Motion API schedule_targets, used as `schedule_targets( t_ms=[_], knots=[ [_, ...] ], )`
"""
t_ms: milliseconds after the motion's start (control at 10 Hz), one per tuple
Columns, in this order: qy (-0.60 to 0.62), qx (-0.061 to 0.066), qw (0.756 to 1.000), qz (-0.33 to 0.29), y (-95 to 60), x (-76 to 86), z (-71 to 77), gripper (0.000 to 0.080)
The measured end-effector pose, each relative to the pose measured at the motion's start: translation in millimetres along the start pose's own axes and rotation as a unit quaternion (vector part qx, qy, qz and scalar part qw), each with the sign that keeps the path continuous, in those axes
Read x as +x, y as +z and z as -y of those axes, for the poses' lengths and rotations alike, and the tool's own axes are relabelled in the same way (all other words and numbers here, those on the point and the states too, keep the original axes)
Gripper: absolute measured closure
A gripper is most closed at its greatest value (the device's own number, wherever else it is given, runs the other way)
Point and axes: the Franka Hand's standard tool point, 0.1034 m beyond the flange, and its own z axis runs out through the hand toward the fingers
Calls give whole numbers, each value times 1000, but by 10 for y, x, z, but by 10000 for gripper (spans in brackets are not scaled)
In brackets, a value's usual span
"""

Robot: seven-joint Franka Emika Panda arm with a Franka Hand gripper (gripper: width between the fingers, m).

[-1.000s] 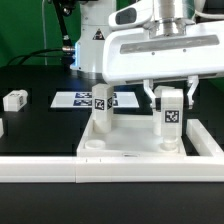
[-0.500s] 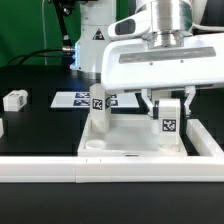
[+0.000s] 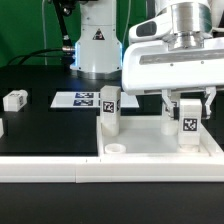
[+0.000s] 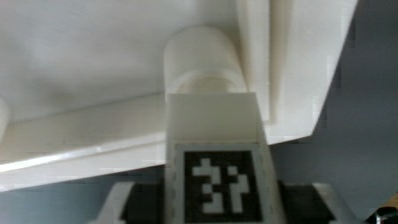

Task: Assemble square table

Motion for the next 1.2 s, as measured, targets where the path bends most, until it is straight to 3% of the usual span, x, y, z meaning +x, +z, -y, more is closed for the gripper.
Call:
schedule_targets(
  t_ms=[200,300,400,500,1000,1100,1200],
  knots=[
    [0,0,1000,6,9,-21,2,508],
    [0,0,1000,6,10,-22,1,311],
    [0,0,1000,6,10,-23,0,311],
    [0,0,1000,6,10,-23,0,178],
    [0,0,1000,7,10,-23,0,150],
    [22,-2,999,33,11,-59,13,150],
    [55,0,995,80,-89,-12,93,150]
  ],
)
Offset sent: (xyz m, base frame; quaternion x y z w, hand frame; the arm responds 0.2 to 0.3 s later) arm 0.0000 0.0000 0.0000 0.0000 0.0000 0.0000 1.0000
